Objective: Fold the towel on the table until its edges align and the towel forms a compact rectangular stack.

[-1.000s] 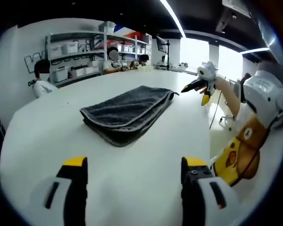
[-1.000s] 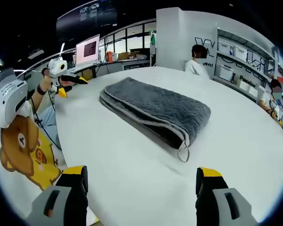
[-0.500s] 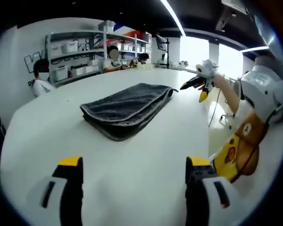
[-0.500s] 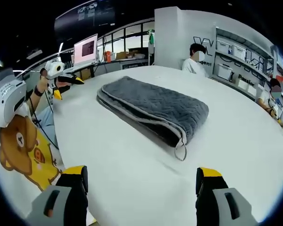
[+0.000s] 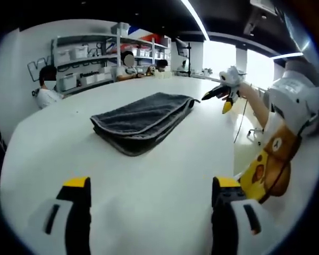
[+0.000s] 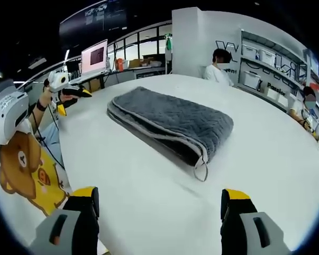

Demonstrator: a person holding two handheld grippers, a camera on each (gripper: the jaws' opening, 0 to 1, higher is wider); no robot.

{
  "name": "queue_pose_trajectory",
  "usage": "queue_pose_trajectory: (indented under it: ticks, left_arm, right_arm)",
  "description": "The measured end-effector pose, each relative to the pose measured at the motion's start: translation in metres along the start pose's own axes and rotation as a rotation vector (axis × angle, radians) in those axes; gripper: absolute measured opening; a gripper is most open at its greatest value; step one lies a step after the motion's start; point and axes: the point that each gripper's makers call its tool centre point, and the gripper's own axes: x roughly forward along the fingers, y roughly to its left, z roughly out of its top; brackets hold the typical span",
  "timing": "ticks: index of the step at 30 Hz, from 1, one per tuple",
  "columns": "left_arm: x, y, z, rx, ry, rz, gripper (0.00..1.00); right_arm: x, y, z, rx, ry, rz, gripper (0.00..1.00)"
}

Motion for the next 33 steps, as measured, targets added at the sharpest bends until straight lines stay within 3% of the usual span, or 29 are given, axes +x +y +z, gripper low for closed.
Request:
queue_pose_trajectory:
  ticks: [15,21,24,27,31,33]
  left_arm:
    - [-0.004,0.006,-0.003,-0.02,-0.002,0.018,0.99]
    - [-0.006,0.006,-0.004,-0.019,0.002,0.017,0.98]
    - [-0.005,0.005,-0.003,-0.017,-0.002,0.017,0.98]
    - [-0.005,0.004,-0.002,-0.016,-0.005,0.013,0.98]
    - [-0.005,0.002,-0.004,-0.015,-0.001,0.01,0.98]
    - [-0.005,0.001,-0.003,-0.016,-0.005,0.009,0.98]
  right_arm:
    - [0.004,-0.002,0.002,0.005,0.002,0.006,0.99]
    - [0.008,-0.01,0.013,-0.014,-0.015,0.002,0.99]
    - [0.009,-0.032,0.032,0.048,-0.089,-0.039,0.96]
    - [0.01,-0.037,0.047,0.089,-0.159,-0.025,0.93]
    - [0.007,-0.057,0.075,0.129,-0.279,-0.074,0.85]
    - [0.009,-0.062,0.08,0.122,-0.28,-0.098,0.84]
